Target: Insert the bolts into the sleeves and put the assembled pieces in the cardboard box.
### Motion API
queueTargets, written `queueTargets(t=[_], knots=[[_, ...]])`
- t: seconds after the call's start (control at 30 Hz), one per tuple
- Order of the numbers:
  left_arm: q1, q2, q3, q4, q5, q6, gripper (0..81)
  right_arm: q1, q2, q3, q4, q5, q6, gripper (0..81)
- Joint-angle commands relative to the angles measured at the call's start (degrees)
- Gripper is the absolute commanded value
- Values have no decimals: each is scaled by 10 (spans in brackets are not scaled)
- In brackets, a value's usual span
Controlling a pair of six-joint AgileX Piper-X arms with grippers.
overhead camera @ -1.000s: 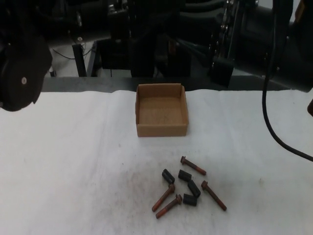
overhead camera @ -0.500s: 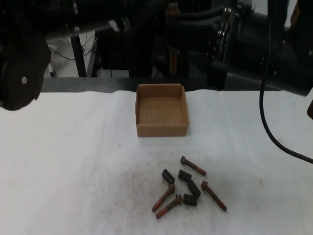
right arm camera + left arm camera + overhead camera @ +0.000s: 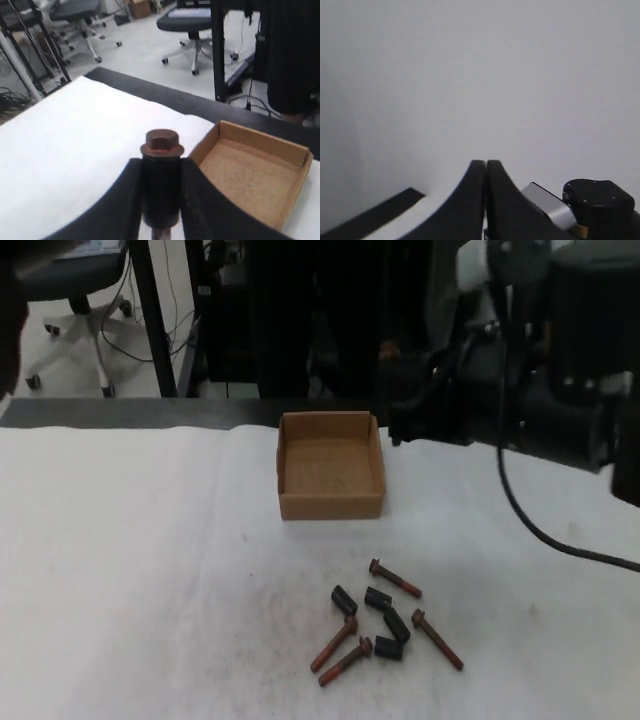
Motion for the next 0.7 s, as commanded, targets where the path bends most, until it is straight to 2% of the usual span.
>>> queueTargets(t=[0.0,0.23,0.37,0.53,0.67], knots=[[8,-7,-4,121,-11,11,3,-15,89,-69,66,13,9,8],[8,-7,-4,376,-83,128,3,-27,293,-293,225,14,8,8],[8,-7,-4,488,-131,193,3,-32,406,-443,285,39,6,8],[8,-7,-4,550,-147,242,3,-39,526,-584,341,52,4,8],[8,-7,-4,559,-147,251,3,-46,580,-646,366,52,4,8]])
